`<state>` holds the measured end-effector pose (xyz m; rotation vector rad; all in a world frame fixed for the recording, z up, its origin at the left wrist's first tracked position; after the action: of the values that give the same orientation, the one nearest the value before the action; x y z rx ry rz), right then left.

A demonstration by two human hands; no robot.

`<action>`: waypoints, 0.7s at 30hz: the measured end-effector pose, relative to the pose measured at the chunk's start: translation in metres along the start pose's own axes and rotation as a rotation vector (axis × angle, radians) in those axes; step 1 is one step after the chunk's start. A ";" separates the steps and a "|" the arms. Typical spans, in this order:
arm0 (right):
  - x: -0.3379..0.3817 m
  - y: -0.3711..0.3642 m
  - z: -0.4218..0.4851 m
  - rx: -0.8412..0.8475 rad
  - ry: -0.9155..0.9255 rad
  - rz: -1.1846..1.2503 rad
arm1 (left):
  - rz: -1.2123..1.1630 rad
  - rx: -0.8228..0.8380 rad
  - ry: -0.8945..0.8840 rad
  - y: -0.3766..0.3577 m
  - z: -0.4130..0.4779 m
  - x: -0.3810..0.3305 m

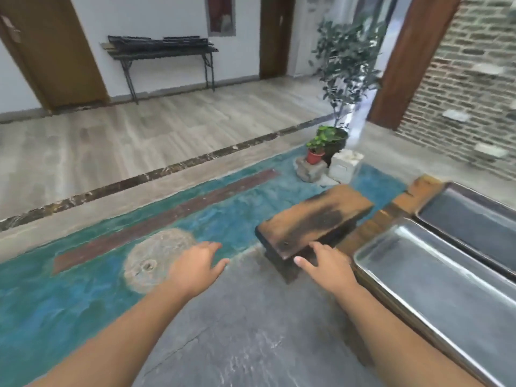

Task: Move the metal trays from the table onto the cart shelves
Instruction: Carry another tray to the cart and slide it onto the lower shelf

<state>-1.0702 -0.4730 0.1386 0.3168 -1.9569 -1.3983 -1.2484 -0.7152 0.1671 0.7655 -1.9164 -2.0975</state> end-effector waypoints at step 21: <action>-0.435 0.116 -0.153 -0.302 -1.119 0.205 | -0.069 0.280 -0.739 -0.162 0.302 -0.375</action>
<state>-0.6309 -0.2947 0.0971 -0.9856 -2.4087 -1.8918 -1.0491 -0.2514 0.1072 0.0690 -2.6120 -2.3968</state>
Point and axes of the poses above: each hand's wrist, its own z-axis towards the middle knuckle, its own y-axis out of the back of the hand, x = y × z, the point moved 9 cm from there along z, towards the middle knuckle, and after that the axes turned 12 degrees about -y, right-handed, at the moved point
